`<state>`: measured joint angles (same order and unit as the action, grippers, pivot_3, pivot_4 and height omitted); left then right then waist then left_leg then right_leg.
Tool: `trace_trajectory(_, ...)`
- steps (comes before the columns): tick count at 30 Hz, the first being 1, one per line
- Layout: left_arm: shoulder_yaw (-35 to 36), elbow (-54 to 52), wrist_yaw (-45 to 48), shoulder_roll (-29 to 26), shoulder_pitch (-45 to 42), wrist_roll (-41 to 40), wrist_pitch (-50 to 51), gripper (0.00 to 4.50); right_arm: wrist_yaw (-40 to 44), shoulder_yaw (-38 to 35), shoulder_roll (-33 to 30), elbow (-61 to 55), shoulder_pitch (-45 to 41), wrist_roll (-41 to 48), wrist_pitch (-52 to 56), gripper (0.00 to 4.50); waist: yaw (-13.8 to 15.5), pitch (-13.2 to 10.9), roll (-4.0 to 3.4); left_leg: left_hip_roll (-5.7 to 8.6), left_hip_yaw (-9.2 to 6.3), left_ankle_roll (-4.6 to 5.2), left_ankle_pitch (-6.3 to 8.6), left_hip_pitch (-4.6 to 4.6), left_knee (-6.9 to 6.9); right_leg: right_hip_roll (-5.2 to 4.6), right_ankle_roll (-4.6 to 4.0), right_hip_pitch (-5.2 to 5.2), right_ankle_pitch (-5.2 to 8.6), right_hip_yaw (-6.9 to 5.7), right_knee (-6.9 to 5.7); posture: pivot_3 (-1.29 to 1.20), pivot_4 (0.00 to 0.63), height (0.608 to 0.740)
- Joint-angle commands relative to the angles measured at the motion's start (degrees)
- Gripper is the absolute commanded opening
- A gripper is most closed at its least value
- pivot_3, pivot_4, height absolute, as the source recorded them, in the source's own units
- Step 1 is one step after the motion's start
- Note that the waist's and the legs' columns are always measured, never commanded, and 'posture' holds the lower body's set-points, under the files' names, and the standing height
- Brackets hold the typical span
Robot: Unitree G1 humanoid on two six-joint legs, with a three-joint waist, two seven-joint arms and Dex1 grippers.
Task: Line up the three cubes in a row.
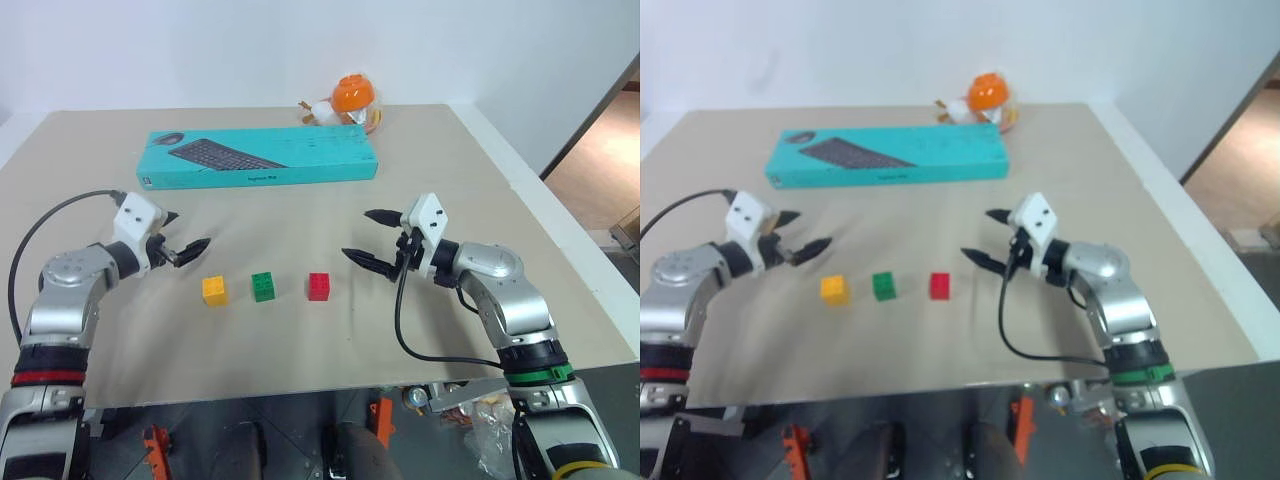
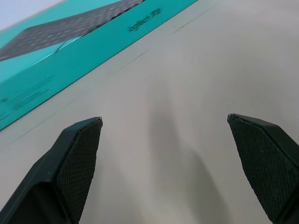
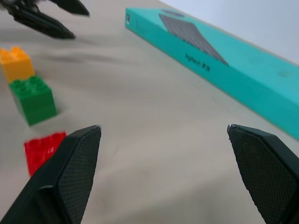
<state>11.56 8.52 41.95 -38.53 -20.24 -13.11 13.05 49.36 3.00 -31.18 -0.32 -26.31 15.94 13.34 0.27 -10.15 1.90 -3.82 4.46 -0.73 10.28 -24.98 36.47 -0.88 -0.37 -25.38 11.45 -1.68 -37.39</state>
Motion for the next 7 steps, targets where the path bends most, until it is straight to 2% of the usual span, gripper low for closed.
trace_trajectory(1,5.73,-9.54,-5.51,1.22,6.91,-1.00,0.56,4.44,-3.90,-4.81,-0.97,-8.09,4.59,0.87,0.97,4.50,0.04,0.00,0.00,0.00,0.00,0.00,0.00,-0.01,0.00,-0.01,0.08,0.00,0.05,-0.01,0.00,0.00,0.150,0.740)
trace_trajectory(7,9.56,-20.00,-11.43,4.68,17.81,-1.77,2.76,4.44,-9.67,-8.09,-0.01,-16.81,12.95,1.68,4.53,4.50,0.16,0.01,0.02,0.01,0.04,0.03,-0.05,0.30,0.09,-0.18,-0.03,0.24,-0.01,-0.03,0.00,0.00,0.150,0.740)
